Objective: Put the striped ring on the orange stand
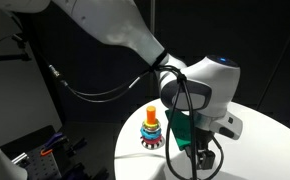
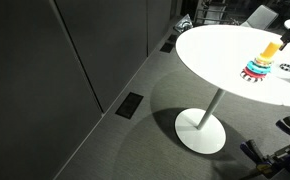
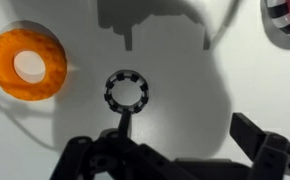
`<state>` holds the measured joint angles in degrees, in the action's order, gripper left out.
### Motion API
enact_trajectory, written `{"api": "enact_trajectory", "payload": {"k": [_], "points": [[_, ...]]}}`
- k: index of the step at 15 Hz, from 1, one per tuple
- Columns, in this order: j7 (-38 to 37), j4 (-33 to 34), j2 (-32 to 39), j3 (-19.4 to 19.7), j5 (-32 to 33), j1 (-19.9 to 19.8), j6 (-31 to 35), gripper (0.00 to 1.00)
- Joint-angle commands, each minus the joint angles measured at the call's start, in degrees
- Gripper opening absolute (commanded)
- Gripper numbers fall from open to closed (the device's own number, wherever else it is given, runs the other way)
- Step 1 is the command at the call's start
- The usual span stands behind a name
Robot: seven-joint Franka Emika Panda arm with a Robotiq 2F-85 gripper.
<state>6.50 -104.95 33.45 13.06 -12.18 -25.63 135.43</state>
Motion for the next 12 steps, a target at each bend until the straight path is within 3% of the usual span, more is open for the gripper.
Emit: {"api": "enact_trajectory", "payload": {"k": [1, 12], "points": [[-1.1, 1.5, 3.1, 0.2, -0.2, -0.9, 4.2, 1.00], [-1.8, 7.4, 12.0, -0.2, -0.3, -4.3, 5.9, 1.00]]}}
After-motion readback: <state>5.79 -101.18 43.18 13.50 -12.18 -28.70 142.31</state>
